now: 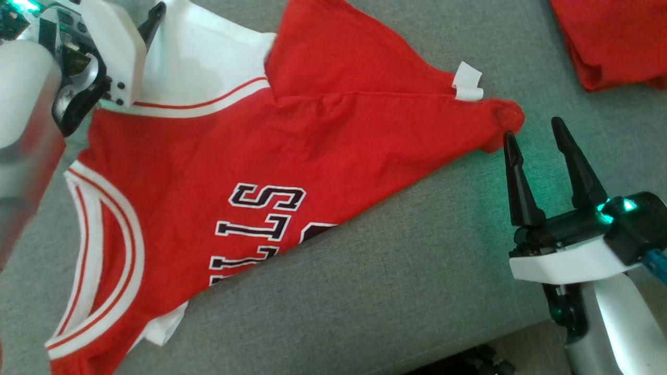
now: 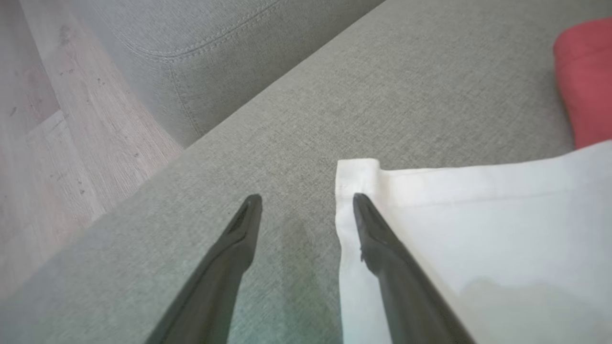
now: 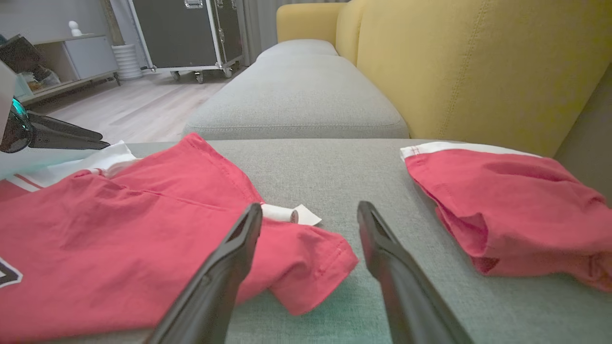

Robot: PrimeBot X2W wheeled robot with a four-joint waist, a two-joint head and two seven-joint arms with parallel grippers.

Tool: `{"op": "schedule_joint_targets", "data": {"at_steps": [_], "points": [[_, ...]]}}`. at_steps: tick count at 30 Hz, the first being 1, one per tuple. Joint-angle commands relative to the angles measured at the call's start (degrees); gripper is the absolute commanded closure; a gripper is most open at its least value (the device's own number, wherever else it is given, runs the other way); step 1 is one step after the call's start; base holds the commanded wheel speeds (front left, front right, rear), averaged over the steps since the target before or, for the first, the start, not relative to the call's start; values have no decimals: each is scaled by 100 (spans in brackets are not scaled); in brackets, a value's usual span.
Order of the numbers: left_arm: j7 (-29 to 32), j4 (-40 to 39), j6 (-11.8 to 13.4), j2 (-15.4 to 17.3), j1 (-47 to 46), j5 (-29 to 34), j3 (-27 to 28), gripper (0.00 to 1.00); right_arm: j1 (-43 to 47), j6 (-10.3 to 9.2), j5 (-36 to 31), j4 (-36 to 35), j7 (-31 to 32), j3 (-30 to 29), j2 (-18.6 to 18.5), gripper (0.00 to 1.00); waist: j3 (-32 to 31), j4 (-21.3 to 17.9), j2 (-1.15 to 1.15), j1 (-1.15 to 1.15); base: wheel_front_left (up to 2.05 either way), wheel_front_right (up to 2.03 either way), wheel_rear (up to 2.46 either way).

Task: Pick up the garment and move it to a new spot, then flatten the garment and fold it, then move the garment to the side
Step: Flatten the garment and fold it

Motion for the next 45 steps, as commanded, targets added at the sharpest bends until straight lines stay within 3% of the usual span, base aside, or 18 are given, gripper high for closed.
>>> {"op": "schedule_joint_targets", "data": {"at_steps": [1, 18, 19, 20, 21, 22, 30, 39, 45], "points": [[-62, -66, 11, 245, -386, -103, 100, 0, -83, -4, 48, -169, -22, 77, 8, 0, 65, -53, 0, -1, 0, 0, 0], [-31, -62, 10, 380, -737, -841, -902, 0, -196, -4, 52, -165, -22, 84, 119, 0, 184, -220, 0, -1, 0, 0, 0], [-12, -85, 10, 396, -749, -903, -962, 16, -197, -4, 51, -161, -22, 87, 125, 0, 187, -230, 0, -1, 0, 0, 0], [20, -101, 10, 413, -760, -970, -1018, 47, -197, -4, 51, -158, -22, 88, 131, 0, 190, -237, 0, -1, 0, 0, 0], [55, -123, 10, 436, -778, -1027, -1082, 63, -199, -4, 52, -157, -22, 88, 136, 0, 195, -244, 0, -1, 0, 0, 0], [87, -149, 10, 464, -798, -1085, -1146, 100, -202, -4, 53, -156, -22, 89, 140, 0, 201, -250, 0, -1, 0, 0, 0], [-317, -312, 10, 606, -945, -1262, -1517, 100, -155, -4, 281, 124, -22, 65, 50, 0, 28, -122, 0, -1, 0, 0, 0], [-995, -523, 10, 679, -1085, -1128, -1778, 100, -448, -4, 1321, 1584, 12, 159, -557, 0, -366, 286, 0, -1, 0, 0, 0], [-1110, -628, 10, 702, -1073, -1138, -1852, 100, -896, -4, 1950, 1997, 161, 451, -941, 0, -458, 482, 0, -1, 0, 0, 0]]}}
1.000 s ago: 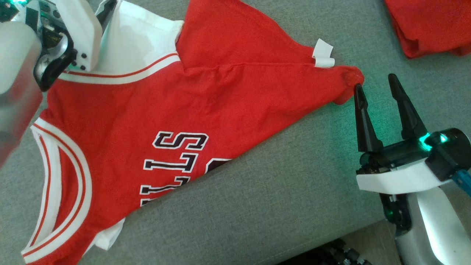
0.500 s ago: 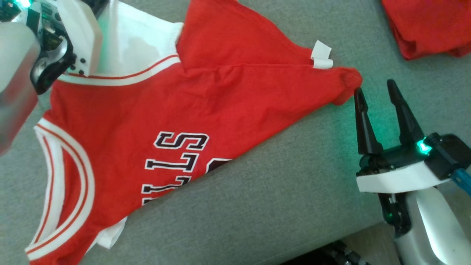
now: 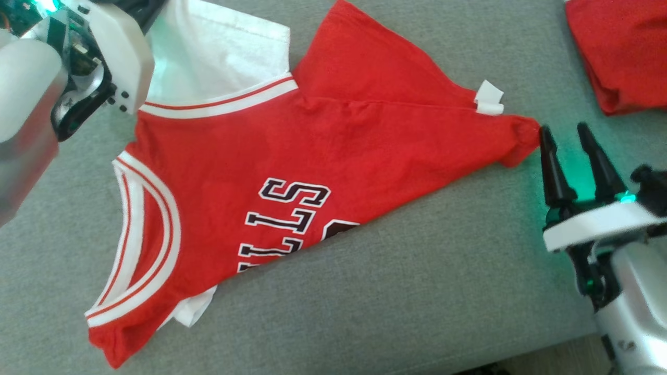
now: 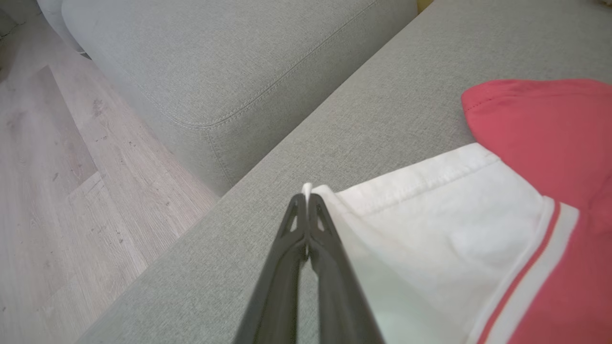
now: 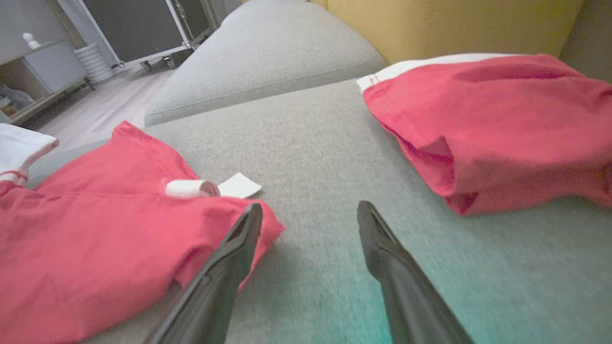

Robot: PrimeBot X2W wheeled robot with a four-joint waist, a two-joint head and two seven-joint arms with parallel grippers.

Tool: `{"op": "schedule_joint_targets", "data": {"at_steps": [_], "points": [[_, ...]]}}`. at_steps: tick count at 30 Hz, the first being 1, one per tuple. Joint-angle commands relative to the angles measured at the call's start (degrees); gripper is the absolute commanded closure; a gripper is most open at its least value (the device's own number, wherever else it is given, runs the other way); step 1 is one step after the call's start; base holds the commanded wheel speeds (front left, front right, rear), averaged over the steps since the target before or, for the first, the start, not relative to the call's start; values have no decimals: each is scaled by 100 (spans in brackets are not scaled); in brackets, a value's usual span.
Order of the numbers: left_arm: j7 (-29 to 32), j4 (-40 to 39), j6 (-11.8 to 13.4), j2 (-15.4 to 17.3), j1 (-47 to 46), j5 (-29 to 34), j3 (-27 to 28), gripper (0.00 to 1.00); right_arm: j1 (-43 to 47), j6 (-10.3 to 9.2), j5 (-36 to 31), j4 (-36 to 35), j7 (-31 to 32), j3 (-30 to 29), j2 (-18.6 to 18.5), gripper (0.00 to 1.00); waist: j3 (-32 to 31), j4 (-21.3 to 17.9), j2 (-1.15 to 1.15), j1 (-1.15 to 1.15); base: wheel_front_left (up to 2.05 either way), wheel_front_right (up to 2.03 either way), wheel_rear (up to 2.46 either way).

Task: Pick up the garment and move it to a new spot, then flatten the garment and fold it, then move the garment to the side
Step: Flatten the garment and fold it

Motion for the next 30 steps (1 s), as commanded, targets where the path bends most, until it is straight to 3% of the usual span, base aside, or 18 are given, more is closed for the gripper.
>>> {"op": "schedule_joint_targets", "data": {"at_steps": [1, 8, 9, 11, 12, 13, 14, 15, 23, 30], "points": [[-52, -101, 10, 196, -365, 28, 176, 100, -81, -4, 186, -67, 42, 173, -210, 0, -34, 81, 0, 0, 0, 0, 0], [-108, -132, 10, 161, -360, -13, 150, 100, -307, -4, 751, 156, 271, 647, -468, 0, -26, 204, 0, 0, 0, 0, 0], [-117, -131, 10, 154, -357, -16, 149, 100, -326, -4, 800, 179, 266, 689, -493, 7, -23, 218, 0, 0, 0, 0, 0], [-130, -128, 10, 147, -346, -19, 146, 100, -359, -4, 876, 215, 233, 751, -530, 53, -19, 241, 0, 0, 0, 0, 0], [-135, -128, 10, 149, -341, -22, 144, 100, -372, -4, 909, 223, 213, 783, -548, 66, -18, 251, 0, 0, 0, 0, 0], [-135, -128, 10, 149, -341, -22, 144, 100, -372, -4, 909, 223, 213, 783, -548, 66, -18, 251, 0, 0, 0, 0, 0], [-138, -130, 10, 153, -338, -25, 143, 100, -385, -4, 937, 230, 192, 810, -570, 75, -16, 261, 0, 0, 0, 0, 0], [-139, -131, 10, 158, -336, -28, 143, 100, -394, -4, 964, 242, 172, 830, -591, 97, -14, 270, 0, 0, 0, 0, 0], [-400, -78, 10, 176, -292, 15, 140, 100, -479, -4, 1069, 244, 25, 924, -791, 100, -145, 347, 0, 0, 0, 0, 0], [-1447, 16, 10, 211, -264, 146, 186, 100, -617, -4, 794, -175, -123, 510, -1187, 100, -661, 497, 0, 0, 0, 0, 0]]}}
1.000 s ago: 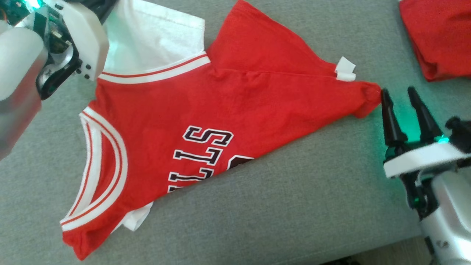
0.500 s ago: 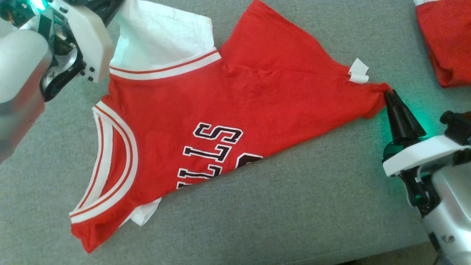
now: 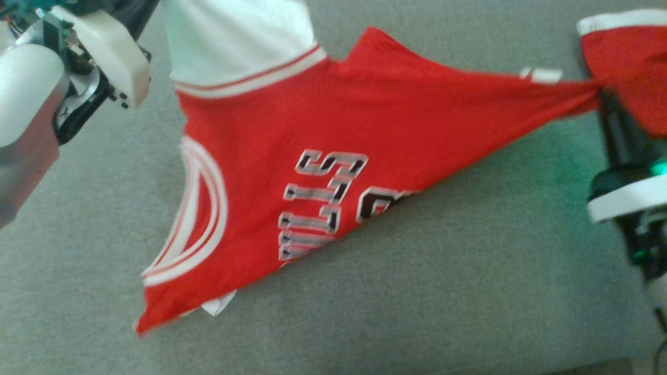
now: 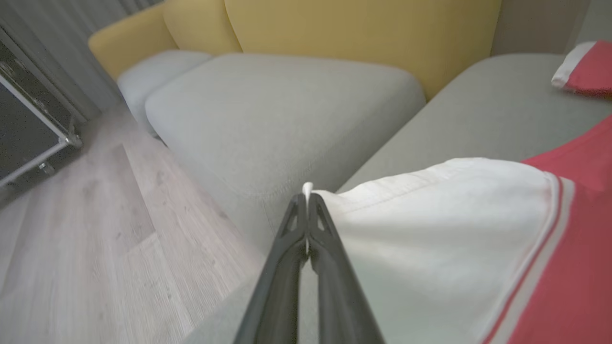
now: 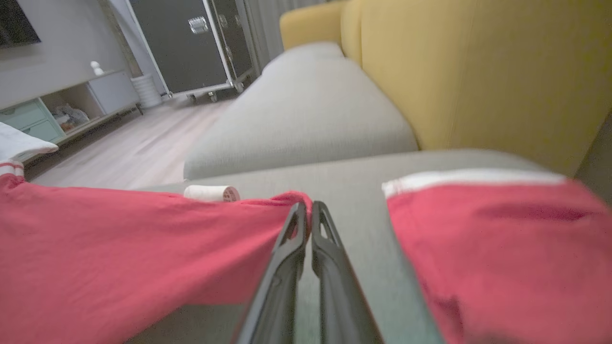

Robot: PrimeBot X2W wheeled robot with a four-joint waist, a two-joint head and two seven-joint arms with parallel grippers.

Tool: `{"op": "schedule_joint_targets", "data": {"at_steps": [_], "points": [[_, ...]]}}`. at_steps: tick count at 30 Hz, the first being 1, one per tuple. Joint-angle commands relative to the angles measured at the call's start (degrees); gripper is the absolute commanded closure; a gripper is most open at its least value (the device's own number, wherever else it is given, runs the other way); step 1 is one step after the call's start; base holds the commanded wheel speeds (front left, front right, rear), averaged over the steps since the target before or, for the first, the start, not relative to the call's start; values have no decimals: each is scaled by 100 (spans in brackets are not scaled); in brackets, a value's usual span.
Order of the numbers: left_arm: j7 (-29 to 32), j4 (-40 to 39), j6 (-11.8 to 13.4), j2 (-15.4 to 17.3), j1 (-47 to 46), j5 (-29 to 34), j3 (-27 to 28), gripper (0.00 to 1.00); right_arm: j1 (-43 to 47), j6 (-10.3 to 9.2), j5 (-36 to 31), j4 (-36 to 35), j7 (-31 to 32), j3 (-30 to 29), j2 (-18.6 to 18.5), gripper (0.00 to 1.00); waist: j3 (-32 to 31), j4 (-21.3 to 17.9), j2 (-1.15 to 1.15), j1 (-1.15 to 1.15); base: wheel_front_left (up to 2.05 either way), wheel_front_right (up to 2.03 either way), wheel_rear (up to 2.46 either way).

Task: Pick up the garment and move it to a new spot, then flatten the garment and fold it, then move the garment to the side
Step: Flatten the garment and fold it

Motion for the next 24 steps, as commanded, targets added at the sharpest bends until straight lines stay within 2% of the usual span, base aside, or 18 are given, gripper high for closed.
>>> {"op": "schedule_joint_targets", "data": {"at_steps": [1, 7, 11, 14, 19, 24], "points": [[-205, -20, 11, 229, -296, 59, 320, 100, -125, -4, -91, -254, -98, -86, -273, 100, -243, 100, 0, 0, 0, 0, 0], [-1042, -58, 89, 351, -371, 290, 481, 100, -335, -4, -509, -953, -111, -476, -778, 100, -950, 343, 0, 0, 0, 0, 0], [-1225, -340, 238, 518, -467, 461, 651, 100, -474, -4, -614, -1333, 79, -593, -1162, 100, -1440, 524, 0, 0, 0, 0, 0], [-1283, -792, 440, 710, -576, 637, 868, 100, -663, -4, -692, -1677, 349, -710, -1495, 100, -1818, 684, 0, 0, 0, 0, 0], [-1298, -1238, 700, 865, -708, 718, 1136, 100, -1067, -4, -704, -1857, 746, -715, -1795, 100, -1917, 842, 0, 0, 0, 0, 0], [-1249, -1223, 685, 865, -884, 701, 1205, 100, -1722, -4, -634, -1607, 1020, -354, -1898, 100, -1625, 912, 0, 0, 0, 0, 0]]}}
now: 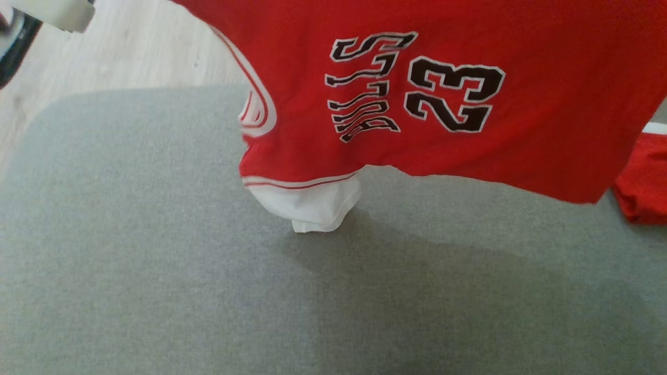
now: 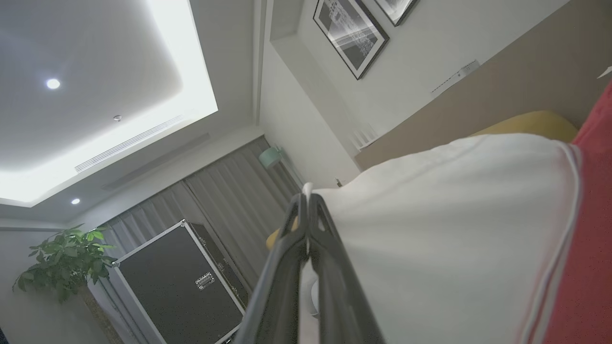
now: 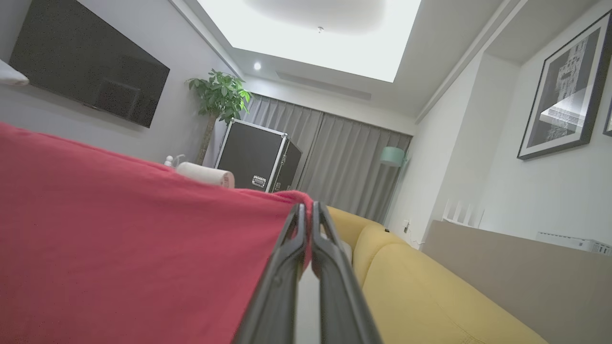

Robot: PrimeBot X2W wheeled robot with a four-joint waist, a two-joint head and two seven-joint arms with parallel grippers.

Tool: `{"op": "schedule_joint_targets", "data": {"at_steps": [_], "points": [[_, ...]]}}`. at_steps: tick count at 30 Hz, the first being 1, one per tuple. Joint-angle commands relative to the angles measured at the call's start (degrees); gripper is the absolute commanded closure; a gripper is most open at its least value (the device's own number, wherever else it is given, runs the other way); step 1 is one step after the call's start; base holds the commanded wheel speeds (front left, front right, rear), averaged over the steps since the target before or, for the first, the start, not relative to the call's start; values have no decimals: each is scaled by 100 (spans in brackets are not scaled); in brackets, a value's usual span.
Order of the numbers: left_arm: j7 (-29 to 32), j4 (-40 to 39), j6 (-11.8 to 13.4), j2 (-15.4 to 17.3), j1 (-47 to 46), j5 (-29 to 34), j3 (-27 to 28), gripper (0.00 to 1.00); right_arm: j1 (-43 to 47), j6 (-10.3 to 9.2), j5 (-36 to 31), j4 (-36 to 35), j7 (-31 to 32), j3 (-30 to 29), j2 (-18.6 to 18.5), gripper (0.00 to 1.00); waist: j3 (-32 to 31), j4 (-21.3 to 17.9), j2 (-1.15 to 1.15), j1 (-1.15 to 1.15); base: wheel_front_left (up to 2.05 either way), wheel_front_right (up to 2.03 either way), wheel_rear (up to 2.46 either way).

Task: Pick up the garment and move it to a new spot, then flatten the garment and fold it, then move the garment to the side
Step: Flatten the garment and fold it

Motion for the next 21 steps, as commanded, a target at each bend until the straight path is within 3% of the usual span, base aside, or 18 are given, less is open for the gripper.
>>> {"op": "schedule_joint_targets", "data": {"at_steps": [1, 8, 13, 14, 17, 19, 21], "points": [[58, 94, -6, 145, -457, -9, 319, 100, -403, -4, 70, 70, 102, 212, -211, 100, 306, 38, -1, 2, 0, 0, 0], [60, 689, 13, -129, -1124, 216, 434, 100, -1695, -4, 130, 621, 205, 974, -165, 100, 1225, 81, -1, 2, 0, 0, 0], [-17, 1213, 398, -438, -1822, 744, 722, 100, -2947, -4, -109, 1334, -34, 1433, 84, 100, 1921, 58, -1, 2, 0, 0, 0], [-22, 1082, 658, -531, -2067, 1073, 1041, 100, -3441, -4, -249, 1666, -240, 1523, 159, 100, 2153, 56, -1, 2, 0, 0, 0], [-24, 627, 937, -601, -2184, 1600, 1573, 100, -4067, -4, -499, 2061, -626, 1636, 193, 100, 2450, 86, -1, 2, 0, 0, 0], [-24, 265, 1016, -665, -2030, 1848, 1894, 100, -4323, -4, -626, 2284, -804, 1726, 179, 100, 2597, 142, -1, 2, 0, 0, 0], [-25, -29, 928, -715, -1759, 2010, 2125, 100, -4431, -4, -695, 2456, -910, 1881, 138, 100, 2721, 208, -1, 2, 0, 0, 0]]}}
